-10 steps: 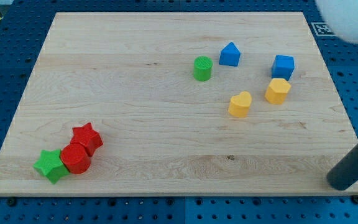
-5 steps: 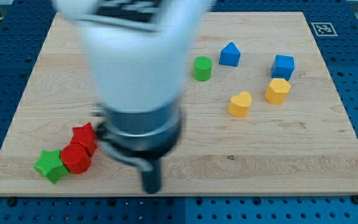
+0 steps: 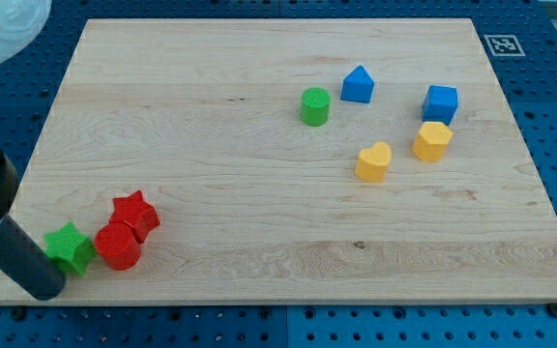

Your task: Put the green star at the top of red star

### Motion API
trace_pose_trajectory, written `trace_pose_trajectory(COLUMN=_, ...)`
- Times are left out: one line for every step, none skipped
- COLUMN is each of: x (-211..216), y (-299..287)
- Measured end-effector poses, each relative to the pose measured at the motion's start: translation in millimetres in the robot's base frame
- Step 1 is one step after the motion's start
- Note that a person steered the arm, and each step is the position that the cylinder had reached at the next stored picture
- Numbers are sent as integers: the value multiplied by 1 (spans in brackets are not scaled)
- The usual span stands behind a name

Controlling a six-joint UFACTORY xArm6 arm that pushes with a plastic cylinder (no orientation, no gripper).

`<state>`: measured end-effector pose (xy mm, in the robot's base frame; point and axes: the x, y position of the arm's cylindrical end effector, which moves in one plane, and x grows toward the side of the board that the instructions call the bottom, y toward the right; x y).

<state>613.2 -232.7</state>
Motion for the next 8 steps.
trace_pose_trajectory(x=-24, y=1)
trace_pose_trajectory(x=-45, y=15)
trace_pose_trajectory(x=-50, y=17)
trace_pose_trajectory(x=-63, y=17)
trace_pose_trajectory(x=-88, y=17)
trace_pose_trajectory(x=-113, y=27)
trace_pose_trajectory(x=-118, y=49)
trace_pose_trajectory(x=-118, y=52)
